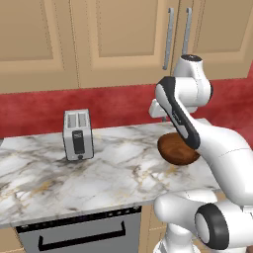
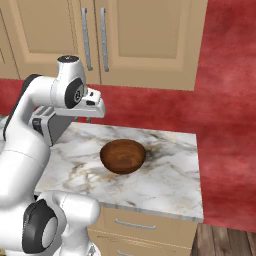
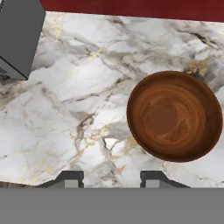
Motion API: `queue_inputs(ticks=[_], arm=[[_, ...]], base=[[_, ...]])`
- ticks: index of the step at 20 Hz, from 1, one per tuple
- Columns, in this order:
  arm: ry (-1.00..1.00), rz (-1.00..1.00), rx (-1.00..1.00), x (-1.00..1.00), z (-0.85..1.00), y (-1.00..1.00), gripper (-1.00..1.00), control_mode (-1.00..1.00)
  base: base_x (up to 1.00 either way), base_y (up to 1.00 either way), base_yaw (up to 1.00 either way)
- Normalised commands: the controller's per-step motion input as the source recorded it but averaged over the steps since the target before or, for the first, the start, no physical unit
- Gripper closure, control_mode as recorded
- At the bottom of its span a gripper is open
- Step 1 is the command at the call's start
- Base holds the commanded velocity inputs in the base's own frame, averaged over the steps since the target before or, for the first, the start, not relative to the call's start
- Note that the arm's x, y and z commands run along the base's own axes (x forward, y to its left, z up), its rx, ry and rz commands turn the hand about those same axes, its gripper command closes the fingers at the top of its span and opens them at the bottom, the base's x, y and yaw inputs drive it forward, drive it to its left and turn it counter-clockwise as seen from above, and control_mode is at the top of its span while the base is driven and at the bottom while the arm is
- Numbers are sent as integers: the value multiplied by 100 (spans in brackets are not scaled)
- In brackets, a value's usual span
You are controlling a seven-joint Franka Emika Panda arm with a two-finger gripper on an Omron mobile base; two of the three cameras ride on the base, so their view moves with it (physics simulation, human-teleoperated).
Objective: Open the cabinet. Pick the tangerine and banana from the cabinet and place them into the bowl. Then close the cabinet.
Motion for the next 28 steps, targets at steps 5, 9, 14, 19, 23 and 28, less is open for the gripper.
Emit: queue_inputs(ticks=[5,9,14,19,23,28], arm=[[-1,0,0,-17,0,-2,-100,-100],[-13,-5,0,-40,5,-11,-100,-100],[-18,-11,0,-39,19,-4,-100,-100],[-19,-12,0,-27,32,0,-100,-100],[-19,-8,0,-12,44,0,-100,-100],[-17,-7,0,-1,49,-4,-100,-100]], base=[[0,0,0],[0,0,0],[0,0,0],[0,0,0],[0,0,0],[0,0,0]])
